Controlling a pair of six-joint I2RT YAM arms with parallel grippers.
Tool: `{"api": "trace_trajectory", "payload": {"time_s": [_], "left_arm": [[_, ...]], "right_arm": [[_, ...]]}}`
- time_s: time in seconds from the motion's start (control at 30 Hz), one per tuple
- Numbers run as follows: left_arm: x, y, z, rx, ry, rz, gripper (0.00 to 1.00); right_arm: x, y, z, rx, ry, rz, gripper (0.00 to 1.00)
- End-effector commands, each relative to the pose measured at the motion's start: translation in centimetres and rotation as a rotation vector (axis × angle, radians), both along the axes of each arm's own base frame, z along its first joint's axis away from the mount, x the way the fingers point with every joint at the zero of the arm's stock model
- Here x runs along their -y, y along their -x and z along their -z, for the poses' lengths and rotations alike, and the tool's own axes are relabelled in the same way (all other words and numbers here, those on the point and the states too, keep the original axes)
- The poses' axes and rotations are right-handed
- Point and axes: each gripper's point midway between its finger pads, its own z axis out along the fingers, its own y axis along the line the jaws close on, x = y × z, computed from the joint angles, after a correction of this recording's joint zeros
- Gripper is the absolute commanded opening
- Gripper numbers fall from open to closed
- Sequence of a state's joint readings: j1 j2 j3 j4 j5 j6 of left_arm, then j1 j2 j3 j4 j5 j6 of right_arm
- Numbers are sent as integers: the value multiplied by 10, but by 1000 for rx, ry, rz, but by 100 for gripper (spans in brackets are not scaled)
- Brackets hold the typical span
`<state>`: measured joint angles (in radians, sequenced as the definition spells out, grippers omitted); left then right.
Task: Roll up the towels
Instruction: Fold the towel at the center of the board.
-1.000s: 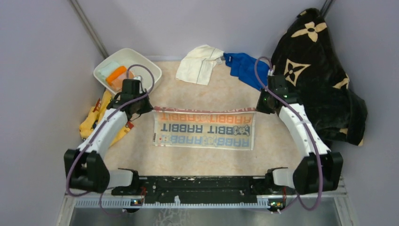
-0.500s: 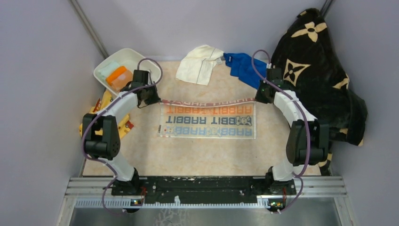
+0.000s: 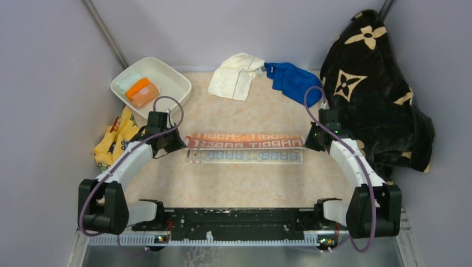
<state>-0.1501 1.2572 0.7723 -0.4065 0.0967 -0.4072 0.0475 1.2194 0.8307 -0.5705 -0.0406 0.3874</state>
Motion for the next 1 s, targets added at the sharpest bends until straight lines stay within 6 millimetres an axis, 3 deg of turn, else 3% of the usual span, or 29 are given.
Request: {"api": "trace_trajectory", "payload": {"time_s": [0.0,0.2,0.57,0.63,0.77,0.83,0.97], "left_arm": [[-3,21,21,-72,18,-38,0],[0,30,52,-140,37,-48,0],[-2,35,70,-191,27,-67,0],[-1,35,71,-192,27,-65,1],[-1,33,63,-182,30,-65,24],[-3,30,53,-161,18,-67,34],[-9,20,28,-106,-15,-64,51]], "right_arm": [[10,23,15,-12,2,97,0],[13,35,55,-65,4,142,0],[13,42,76,-112,11,138,0],[14,42,77,-114,20,138,7],[15,38,64,-97,25,127,24],[14,34,48,-73,26,119,37],[13,20,14,5,26,89,47]]}}
